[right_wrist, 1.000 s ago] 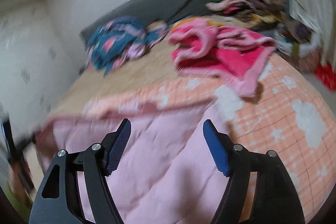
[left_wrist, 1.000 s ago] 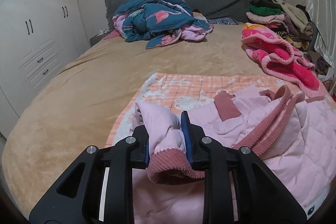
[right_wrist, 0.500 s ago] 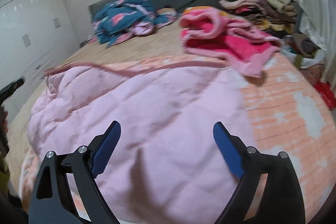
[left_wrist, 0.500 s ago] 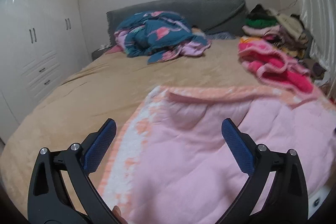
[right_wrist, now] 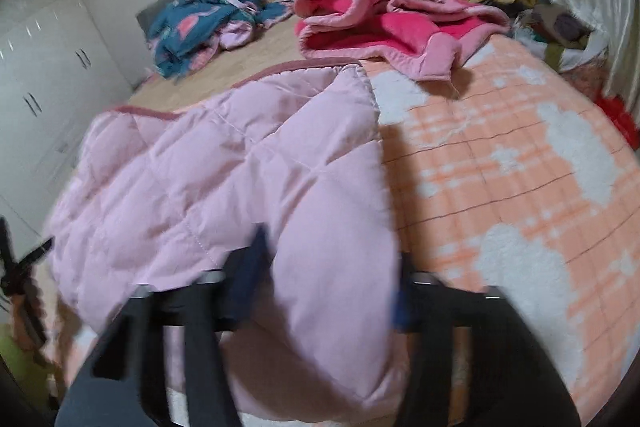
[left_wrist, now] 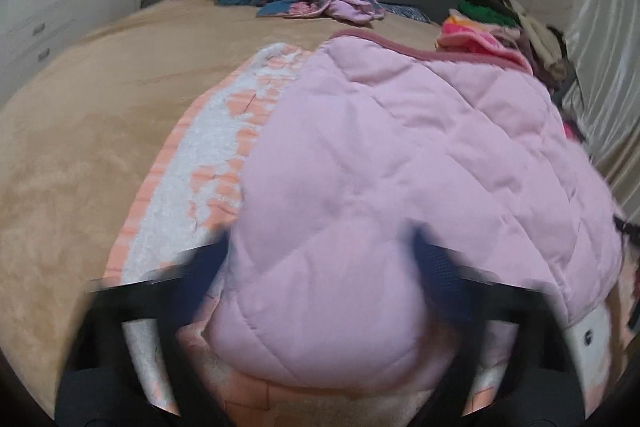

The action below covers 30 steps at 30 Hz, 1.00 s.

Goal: Fold large clothes
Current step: 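Press and smooth the folded jacket bundle with both tools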

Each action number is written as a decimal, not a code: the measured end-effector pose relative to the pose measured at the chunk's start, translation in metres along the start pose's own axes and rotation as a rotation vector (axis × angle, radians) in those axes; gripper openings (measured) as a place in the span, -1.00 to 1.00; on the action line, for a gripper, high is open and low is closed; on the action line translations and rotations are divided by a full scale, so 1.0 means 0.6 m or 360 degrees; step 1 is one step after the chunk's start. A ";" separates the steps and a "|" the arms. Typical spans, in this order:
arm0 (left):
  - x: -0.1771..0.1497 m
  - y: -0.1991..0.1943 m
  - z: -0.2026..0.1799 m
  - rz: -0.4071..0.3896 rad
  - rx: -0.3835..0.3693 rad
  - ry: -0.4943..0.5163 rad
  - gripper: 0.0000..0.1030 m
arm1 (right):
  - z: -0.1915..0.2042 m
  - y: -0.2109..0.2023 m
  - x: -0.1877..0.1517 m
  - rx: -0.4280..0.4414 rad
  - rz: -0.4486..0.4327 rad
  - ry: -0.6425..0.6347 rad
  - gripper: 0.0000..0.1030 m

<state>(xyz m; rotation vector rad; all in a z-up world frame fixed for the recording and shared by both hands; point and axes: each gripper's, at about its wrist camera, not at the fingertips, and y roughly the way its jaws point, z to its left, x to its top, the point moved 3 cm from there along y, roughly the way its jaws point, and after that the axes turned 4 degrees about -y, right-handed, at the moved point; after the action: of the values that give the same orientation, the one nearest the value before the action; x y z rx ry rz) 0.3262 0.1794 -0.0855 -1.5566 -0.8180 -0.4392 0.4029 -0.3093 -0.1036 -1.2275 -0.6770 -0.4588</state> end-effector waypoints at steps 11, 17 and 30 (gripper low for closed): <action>0.094 0.027 -0.045 -0.0047 0.0303 0.0076 -0.73 | 0.009 0.018 0.115 -0.0194 -0.0141 0.0057 -0.65; 0.089 0.066 -0.048 0.0012 0.0383 0.0141 -0.73 | -0.011 0.091 0.108 -0.0270 -0.0010 0.0109 -0.65; 0.086 0.057 -0.039 0.0032 0.0362 0.0059 -0.60 | -0.033 0.071 0.085 -0.0289 -0.0006 0.0209 0.33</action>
<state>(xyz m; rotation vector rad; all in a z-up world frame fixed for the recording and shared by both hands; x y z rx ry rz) 0.3896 0.1698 -0.0699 -1.3410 -0.7943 -0.3466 0.4722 -0.3143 -0.1021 -1.3539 -0.5340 -0.6089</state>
